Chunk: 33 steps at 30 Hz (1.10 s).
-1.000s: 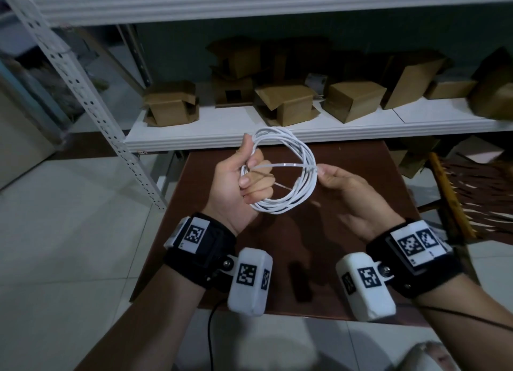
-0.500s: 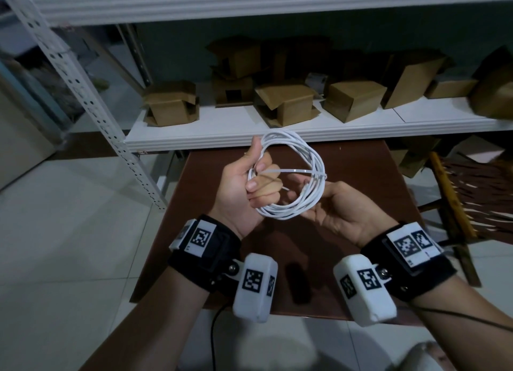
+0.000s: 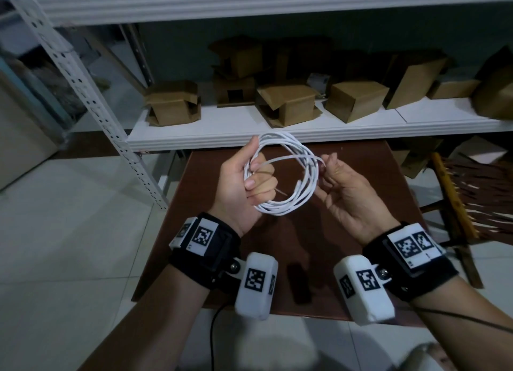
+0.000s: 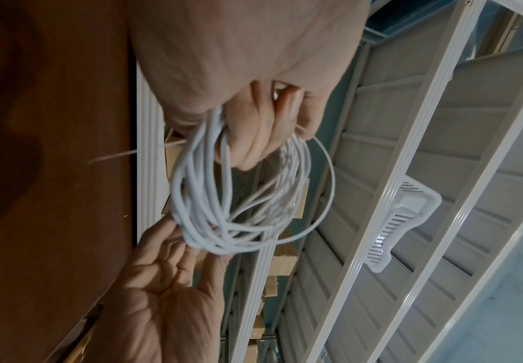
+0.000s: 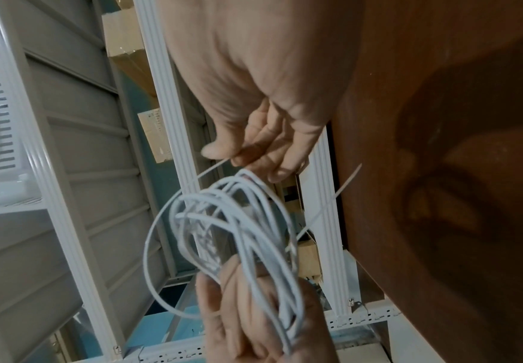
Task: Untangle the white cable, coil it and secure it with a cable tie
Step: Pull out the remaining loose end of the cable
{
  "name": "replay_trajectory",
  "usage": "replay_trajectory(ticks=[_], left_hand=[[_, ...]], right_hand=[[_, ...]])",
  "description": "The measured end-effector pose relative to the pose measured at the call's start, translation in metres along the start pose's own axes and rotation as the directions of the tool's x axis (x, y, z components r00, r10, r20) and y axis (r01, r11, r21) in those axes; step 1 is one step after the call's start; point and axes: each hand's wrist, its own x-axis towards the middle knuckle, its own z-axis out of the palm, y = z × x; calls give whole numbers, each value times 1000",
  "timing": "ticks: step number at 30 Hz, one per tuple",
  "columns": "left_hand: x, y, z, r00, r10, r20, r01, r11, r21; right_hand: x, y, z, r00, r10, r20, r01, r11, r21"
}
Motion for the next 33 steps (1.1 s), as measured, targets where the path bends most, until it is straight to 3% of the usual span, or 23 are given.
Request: replay_trajectory(ticks=[4, 10, 20, 24, 29, 33], left_hand=[[0, 0, -3, 992, 40, -123, -40, 999, 3], [1, 4, -5, 982, 76, -171, -75, 997, 13], [1, 5, -6, 967, 111, -228, -102, 993, 52], [3, 3, -6, 940, 145, -309, -96, 981, 169], [4, -4, -5, 855, 251, -454, -52, 912, 406], [5, -8, -1, 857, 253, -450, 5, 868, 497]], right_hand=[[-2, -1, 3, 999, -25, 20, 25, 1000, -1], [-6, -1, 7, 995, -99, 27, 101, 991, -89], [-6, 2, 7, 993, -64, 96, 75, 991, -112], [-9, 3, 11, 993, -80, 87, 93, 983, -156], [-15, -5, 14, 989, -101, 106, 115, 985, -131], [-17, -13, 16, 981, -119, 154, 124, 992, -27]])
